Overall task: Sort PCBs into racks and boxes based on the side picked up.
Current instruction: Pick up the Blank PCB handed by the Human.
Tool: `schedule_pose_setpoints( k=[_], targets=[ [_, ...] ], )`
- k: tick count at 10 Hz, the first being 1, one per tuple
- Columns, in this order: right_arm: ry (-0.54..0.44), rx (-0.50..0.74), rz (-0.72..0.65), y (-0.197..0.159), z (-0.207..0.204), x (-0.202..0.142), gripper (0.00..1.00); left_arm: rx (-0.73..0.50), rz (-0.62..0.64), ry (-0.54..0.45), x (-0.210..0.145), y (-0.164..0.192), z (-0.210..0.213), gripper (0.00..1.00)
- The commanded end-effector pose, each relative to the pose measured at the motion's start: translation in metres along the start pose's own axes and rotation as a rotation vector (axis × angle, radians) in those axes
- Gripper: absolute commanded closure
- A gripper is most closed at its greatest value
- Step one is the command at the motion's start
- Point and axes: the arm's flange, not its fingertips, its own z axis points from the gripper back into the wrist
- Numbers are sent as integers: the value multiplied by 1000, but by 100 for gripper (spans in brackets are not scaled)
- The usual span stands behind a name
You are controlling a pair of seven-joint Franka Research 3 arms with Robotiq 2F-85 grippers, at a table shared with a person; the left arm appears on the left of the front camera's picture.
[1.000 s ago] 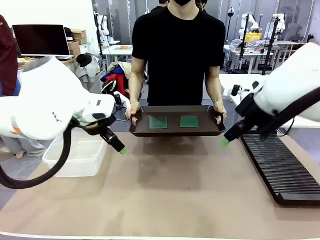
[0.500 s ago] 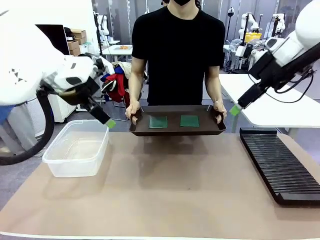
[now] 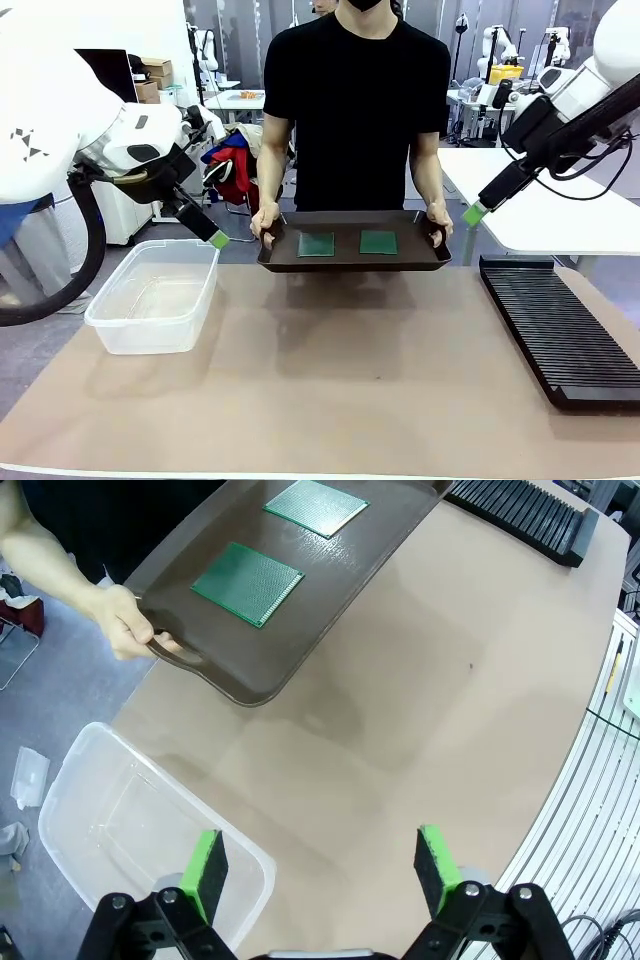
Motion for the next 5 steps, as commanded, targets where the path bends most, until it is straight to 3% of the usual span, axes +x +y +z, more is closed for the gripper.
schedule_pose_setpoints(
  k=[1, 5],
  targets=[
    [-5, 1, -6, -3, 1, -1, 0, 2, 1, -4, 0, 1, 2, 0],
    [-167, 29, 170, -37, 28, -14, 0, -211, 19, -141, -3, 31, 19, 0]
  ],
)
